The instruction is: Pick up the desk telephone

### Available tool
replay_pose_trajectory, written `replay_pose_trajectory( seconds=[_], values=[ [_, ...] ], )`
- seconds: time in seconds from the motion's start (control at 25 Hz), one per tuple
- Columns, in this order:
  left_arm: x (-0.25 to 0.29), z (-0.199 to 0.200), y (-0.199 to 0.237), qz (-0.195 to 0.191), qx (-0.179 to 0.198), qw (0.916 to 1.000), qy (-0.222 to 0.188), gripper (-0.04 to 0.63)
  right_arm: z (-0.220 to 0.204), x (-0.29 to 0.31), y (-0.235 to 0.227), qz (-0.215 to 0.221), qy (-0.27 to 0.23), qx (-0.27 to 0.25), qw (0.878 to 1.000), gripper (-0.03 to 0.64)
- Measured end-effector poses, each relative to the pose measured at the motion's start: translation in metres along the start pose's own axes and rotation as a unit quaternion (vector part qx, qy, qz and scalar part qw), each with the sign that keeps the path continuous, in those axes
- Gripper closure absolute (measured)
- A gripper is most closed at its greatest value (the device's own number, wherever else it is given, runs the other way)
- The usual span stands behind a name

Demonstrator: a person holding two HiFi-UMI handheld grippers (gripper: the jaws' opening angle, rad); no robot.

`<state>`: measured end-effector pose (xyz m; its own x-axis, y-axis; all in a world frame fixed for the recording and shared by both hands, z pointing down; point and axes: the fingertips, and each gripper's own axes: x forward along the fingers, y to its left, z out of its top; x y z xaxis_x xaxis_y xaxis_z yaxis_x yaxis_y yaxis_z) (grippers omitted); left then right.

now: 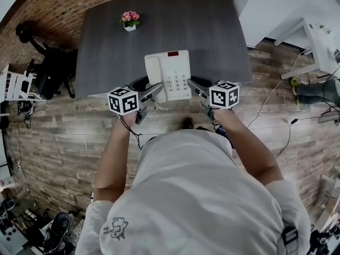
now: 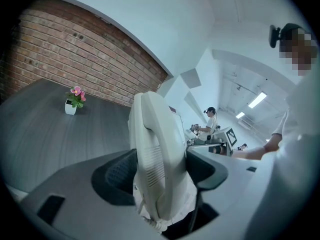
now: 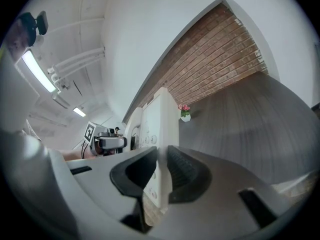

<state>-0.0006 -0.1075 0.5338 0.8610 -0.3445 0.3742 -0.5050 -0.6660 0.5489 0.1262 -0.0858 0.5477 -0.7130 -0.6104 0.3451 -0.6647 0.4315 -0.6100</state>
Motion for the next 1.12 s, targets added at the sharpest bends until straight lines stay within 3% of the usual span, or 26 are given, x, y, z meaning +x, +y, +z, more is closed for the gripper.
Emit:
replay_pose_trajectory(
  seconds=[0.64, 1.12],
  values=[
    [-0.112, -0.029, 0.002, -0.016, 0.013, 0.9998, -0.007, 0.272, -0.051, 0.028, 0.104, -0.008, -0.016, -0.003, 1.000, 0.545],
    [-0.207, -0.084, 0.004, -0.032, 0.001, 0.9994, -0.011, 0.272, -0.116, 0.046, 0.192, -0.018, -0.012, -0.012, 1.000, 0.546]
  ],
)
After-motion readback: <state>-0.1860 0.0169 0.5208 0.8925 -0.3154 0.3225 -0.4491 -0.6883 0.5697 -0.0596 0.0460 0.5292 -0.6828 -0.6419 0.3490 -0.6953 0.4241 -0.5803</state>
